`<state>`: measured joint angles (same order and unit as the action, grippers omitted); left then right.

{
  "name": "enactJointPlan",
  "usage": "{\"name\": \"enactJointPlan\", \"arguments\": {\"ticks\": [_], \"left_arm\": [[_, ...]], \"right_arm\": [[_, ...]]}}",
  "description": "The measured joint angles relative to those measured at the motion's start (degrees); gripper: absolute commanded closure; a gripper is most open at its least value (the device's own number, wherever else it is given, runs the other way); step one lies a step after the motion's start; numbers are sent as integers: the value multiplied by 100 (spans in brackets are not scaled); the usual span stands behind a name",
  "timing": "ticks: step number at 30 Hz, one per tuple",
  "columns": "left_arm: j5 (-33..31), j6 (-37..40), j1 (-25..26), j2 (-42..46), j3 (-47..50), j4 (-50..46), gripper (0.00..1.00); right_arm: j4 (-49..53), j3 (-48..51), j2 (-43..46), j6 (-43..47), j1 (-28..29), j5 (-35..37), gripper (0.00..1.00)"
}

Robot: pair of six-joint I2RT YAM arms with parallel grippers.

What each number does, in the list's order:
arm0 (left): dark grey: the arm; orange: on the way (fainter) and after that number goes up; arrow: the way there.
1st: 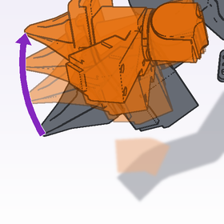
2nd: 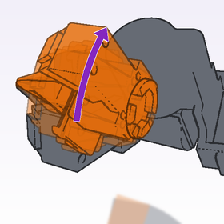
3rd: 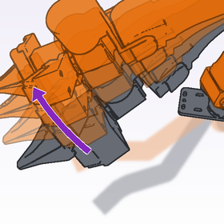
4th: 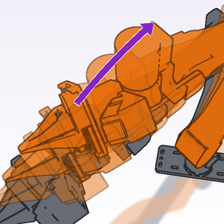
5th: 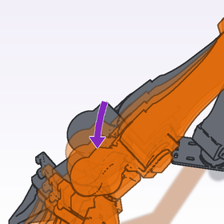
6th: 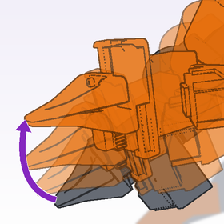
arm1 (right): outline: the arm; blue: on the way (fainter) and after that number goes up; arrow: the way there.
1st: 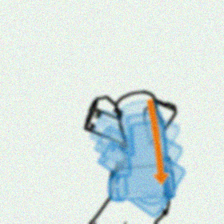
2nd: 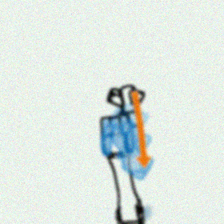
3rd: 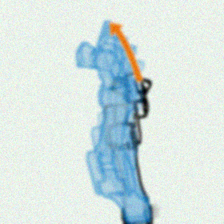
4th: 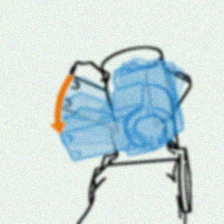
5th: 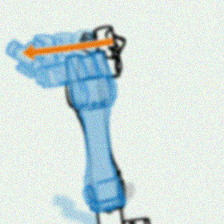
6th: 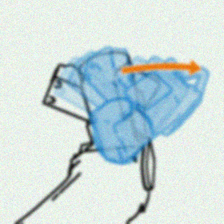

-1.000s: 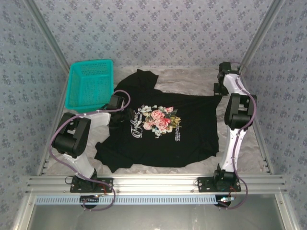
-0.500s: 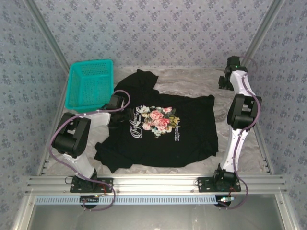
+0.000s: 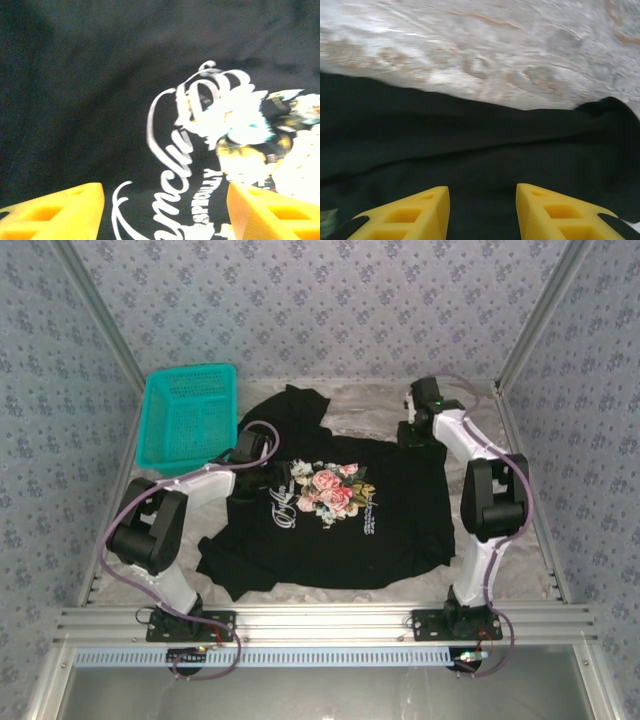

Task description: Fold the inside-out t-shirt

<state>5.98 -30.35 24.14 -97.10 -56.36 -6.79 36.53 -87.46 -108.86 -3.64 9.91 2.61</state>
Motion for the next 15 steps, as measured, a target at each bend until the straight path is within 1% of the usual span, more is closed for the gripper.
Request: {"name": "enactJointPlan", "arguments": {"ticks": [4,7,10,12,15], "left_arm": [[-85,20,-2,149,-278,-181,33],[-249,52,-2,400,-321,-535,32],[-396,105,-2,949,-66,-992,32],[-411,142,-2,1244,107,-1279,32],[-297,162,31,1320,321,-1449,32]], "right_arm": [[-63,382,439,-81,114,61,58],[9,997,887,-341,109,15,56],[138,1725,1344,-627,177,-210,54],[144,2238,1578,-822,358,-365,54],[87,2793,1565,-1062,691,-809,54]]}}
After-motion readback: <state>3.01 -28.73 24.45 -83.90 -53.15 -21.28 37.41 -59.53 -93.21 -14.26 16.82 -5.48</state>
